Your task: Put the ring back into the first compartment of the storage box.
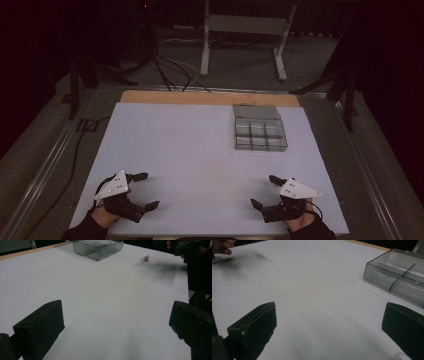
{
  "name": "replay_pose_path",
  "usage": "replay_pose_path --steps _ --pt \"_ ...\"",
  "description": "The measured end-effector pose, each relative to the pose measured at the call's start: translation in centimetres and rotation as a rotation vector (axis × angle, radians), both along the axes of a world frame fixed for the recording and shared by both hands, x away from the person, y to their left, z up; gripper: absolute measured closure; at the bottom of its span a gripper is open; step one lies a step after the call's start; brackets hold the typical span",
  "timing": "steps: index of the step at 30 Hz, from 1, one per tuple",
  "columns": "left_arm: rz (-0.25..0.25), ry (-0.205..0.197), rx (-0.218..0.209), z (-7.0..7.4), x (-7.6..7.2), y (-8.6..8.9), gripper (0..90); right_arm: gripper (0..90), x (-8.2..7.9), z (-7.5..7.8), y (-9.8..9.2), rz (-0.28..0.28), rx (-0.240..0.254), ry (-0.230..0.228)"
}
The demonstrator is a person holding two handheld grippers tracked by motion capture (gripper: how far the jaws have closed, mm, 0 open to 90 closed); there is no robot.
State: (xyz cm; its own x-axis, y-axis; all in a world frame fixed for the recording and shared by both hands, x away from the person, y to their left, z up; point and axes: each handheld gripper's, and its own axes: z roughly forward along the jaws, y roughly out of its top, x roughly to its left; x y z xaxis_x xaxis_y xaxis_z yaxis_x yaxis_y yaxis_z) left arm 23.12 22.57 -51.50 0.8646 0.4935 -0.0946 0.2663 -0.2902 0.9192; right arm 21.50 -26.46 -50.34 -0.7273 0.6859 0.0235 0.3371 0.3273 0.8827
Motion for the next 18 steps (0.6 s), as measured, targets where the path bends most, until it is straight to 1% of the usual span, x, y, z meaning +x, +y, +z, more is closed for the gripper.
replay_pose_path --steps 1,4,7,10,13,18 --pt "-0.001 0.0 0.002 0.0 0.01 0.0 0.5 0.0 -0.02 -0.03 0.02 0.002 0.0 0.009" --pt "-0.004 0.003 -0.004 0.01 0.02 -0.05 0.5 0.0 -0.04 -0.09 0.1 0.009 -0.013 0.012" --pt "-0.005 0.003 -0.002 0.01 0.02 -0.08 0.5 0.0 -0.08 0.0 0.22 0.018 -0.011 0.016" --pt "-0.005 0.004 -0.011 0.04 0.01 -0.03 0.5 0.0 -0.18 0.06 0.38 0.029 -0.015 0.021" --pt "-0.007 0.003 -0.008 0.04 0.0 -0.03 0.5 0.0 -0.21 0.14 0.54 0.035 -0.018 0.027" --pt "-0.009 0.004 -0.016 0.07 -0.02 -0.07 0.5 0.0 -0.19 0.42 0.71 0.044 -0.007 0.025"
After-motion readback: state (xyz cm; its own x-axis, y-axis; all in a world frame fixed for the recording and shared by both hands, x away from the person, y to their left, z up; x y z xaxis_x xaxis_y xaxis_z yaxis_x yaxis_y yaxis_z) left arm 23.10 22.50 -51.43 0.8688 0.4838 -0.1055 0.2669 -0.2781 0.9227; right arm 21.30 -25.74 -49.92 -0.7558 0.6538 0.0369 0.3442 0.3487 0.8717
